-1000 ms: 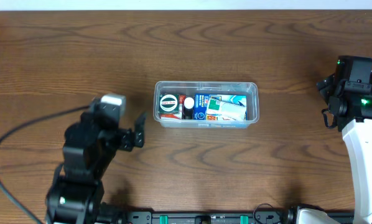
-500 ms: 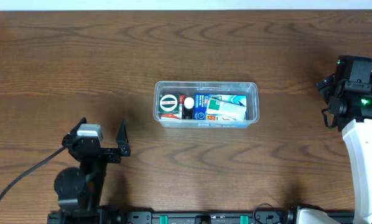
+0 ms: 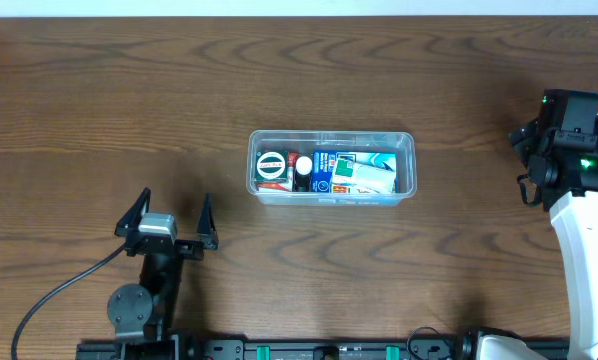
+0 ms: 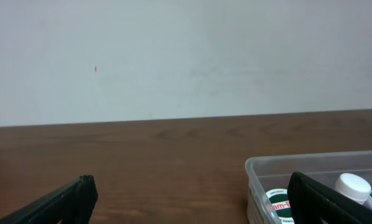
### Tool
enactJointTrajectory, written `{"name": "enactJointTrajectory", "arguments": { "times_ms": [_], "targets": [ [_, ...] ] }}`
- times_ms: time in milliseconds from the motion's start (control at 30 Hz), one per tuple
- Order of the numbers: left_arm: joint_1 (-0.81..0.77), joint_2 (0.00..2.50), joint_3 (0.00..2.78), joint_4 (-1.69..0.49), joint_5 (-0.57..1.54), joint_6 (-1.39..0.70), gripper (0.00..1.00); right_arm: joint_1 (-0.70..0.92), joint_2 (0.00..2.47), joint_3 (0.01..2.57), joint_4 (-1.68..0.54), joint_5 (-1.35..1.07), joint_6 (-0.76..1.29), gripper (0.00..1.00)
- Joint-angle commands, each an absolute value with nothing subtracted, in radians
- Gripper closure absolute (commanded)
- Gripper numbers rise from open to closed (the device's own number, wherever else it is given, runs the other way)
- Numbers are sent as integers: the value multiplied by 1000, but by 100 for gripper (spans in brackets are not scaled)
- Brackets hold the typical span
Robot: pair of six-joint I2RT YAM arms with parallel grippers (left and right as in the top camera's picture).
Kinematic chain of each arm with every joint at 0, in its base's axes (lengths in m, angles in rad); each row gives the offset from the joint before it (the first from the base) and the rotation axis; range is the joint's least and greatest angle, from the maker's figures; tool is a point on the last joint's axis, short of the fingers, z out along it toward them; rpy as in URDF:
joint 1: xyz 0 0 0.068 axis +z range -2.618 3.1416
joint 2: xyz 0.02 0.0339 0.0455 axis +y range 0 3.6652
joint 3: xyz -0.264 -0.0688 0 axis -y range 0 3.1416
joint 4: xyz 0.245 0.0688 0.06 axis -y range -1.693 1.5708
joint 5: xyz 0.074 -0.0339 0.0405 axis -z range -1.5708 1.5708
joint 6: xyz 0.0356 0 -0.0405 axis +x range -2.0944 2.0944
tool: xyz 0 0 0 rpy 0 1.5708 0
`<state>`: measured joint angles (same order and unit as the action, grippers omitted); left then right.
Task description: Pack container
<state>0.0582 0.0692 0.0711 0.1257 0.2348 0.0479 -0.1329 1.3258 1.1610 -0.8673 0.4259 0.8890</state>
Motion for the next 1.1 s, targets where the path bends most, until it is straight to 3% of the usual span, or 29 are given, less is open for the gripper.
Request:
{"name": "enactJointTrajectory", "arguments": {
  "times_ms": [0,433,1067],
  "targets": [
    [63,19,44,134,251,40,2,-138,1322,1164,-868,440,905,1],
    [61,1,4,-56,250,32,2,-138,1322,1164,-868,440,904,1],
    [62,5,4,-48,247,32,2,-138,1322,1164,-868,440,904,1]
  ]
}}
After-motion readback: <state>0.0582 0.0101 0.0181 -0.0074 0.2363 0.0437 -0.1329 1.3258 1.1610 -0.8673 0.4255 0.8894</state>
